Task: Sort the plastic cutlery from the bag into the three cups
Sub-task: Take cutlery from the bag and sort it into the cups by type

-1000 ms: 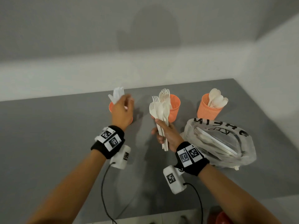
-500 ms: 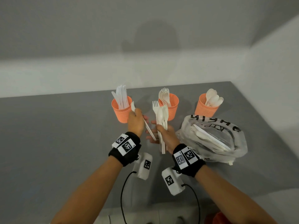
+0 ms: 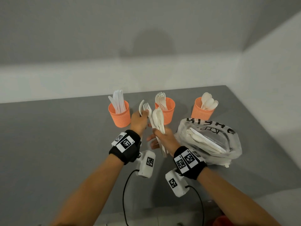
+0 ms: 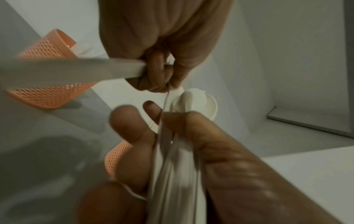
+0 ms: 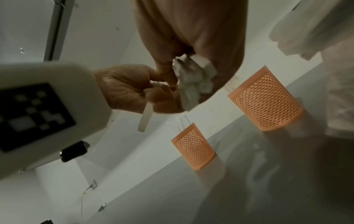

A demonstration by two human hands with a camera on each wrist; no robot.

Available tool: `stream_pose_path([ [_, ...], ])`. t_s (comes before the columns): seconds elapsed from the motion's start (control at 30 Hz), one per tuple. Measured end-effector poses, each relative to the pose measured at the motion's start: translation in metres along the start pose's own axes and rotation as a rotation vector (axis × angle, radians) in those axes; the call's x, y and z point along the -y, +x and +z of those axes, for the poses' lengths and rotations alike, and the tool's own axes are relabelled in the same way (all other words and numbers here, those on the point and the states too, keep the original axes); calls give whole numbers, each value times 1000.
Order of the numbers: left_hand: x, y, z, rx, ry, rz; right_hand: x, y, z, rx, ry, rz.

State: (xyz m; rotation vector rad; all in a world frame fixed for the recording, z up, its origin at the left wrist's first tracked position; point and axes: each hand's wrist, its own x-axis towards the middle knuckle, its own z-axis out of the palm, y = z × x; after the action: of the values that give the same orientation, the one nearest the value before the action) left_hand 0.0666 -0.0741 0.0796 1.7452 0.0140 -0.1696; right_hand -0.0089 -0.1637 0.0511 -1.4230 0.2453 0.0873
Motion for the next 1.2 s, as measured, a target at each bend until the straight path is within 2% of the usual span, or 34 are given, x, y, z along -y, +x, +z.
stream_pose_path([
  [0.17, -6, 15, -9, -142, -219, -131, -2, 0, -12, -70, 25, 20],
  [0.27, -6, 12, -12, -119, -333, -204, -5, 2, -19, -138, -100, -26],
  [0.43, -1, -7, -2, 93, -94, -80, -8, 4, -20, -116, -151, -7],
  [0.5, -3, -11, 5, 85, -28, -24, -8, 4, -20, -95, -131, 43],
  [0.6, -1, -12, 10, 24, 179, 167, -6, 3, -19, -59, -91, 83],
  [0.67, 1, -13, 12, -5, 262, 231, -3, 1, -19, -47, -98, 80],
  [0.8, 5, -10, 14, -38, 333, 243, -1, -2, -22, -6, -168, 40],
  [0.9, 7, -6, 14, -20, 341, 250, -3, -4, -26, -3, -187, 79],
  [1.03, 6, -4, 15, 9, 355, 258, -3, -2, -28, -38, -95, 161],
  [1.2, 6, -2, 18, -84, 234, 257, -1, 2, -29, -117, -20, 193],
])
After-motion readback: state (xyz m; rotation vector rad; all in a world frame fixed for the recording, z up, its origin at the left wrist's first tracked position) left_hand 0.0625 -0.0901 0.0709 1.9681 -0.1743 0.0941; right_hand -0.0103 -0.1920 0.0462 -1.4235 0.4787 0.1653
